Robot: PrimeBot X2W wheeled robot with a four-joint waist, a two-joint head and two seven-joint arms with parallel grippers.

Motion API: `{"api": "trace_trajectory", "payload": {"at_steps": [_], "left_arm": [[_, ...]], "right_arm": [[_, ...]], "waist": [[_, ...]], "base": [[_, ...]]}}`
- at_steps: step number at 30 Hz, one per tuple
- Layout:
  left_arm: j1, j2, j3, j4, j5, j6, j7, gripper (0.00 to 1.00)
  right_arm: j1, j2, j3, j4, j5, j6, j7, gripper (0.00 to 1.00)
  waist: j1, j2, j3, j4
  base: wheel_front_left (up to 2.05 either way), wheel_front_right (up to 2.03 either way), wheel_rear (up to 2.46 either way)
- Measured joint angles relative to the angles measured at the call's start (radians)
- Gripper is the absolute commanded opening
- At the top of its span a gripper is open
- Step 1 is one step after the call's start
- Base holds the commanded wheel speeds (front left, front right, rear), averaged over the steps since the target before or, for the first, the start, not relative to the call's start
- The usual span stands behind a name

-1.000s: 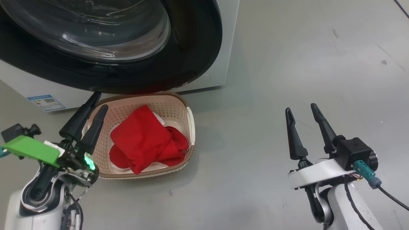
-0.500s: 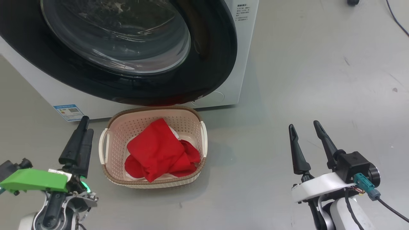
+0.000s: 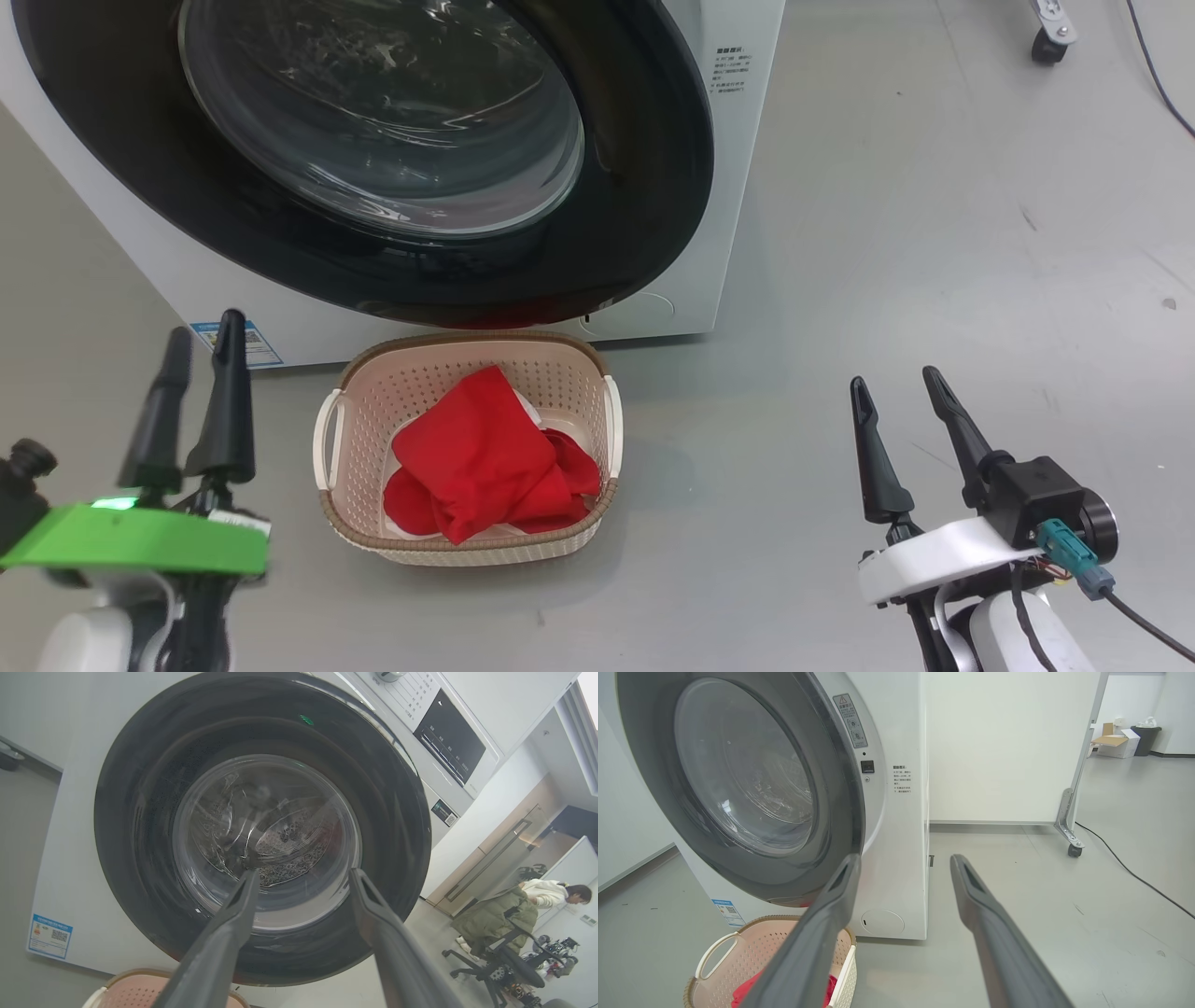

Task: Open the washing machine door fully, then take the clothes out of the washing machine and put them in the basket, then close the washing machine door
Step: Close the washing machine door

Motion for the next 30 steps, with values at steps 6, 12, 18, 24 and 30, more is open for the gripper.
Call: {"api": "trace_trajectory", "payload": {"at_steps": [6,12,18,24,30], "left_arm": [[0.058,0.092,-0.07,-0.001,0.326,0.048,-0.109,1.0],[0.107,0.084,-0.132,0.017,0.456,0.122,-0.144,1.0],[0.138,0.084,-0.176,0.059,0.555,0.188,-0.156,1.0],[0.177,0.073,-0.195,0.09,0.586,0.21,-0.156,1.0],[0.187,0.056,-0.202,0.1,0.606,0.22,-0.156,1.0]], "right_arm": [[0.014,0.001,-0.009,-0.01,-0.006,-0.001,0.0,1.0],[0.036,0.001,-0.019,-0.011,-0.01,-0.008,0.0,1.0],[0.057,0.001,-0.032,-0.01,-0.013,-0.014,0.0,1.0],[0.082,0.002,-0.032,-0.004,-0.02,-0.018,0.0,1.0],[0.098,0.003,-0.027,0.001,-0.022,-0.018,0.0,1.0]], "waist": [[0.0,0.0,-0.006,0.0],[0.0,0.0,-0.012,-0.002],[0.0,0.0,-0.024,0.001],[0.0,0.0,-0.04,0.009],[0.0,0.0,-0.05,0.015]], "base": [[0.0,0.0,0.0],[0.0,0.0,0.0],[0.0,0.0,0.0],[0.0,0.0,0.0],[0.0,0.0,0.0]]}}
